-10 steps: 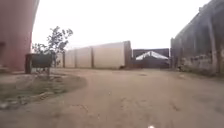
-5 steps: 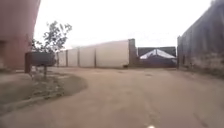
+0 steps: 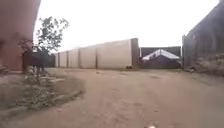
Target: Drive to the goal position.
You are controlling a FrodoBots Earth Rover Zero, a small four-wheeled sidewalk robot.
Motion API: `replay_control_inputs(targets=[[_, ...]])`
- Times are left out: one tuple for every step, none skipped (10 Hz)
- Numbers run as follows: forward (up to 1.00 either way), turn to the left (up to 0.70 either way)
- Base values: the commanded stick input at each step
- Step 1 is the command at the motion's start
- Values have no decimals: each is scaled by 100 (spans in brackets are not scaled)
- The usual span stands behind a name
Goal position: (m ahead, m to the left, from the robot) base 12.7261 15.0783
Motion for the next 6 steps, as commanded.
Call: replay_control_inputs(targets=[[85, 1], [85, 1], [85, 1], [85, 2], [85, 3], [85, 3]])
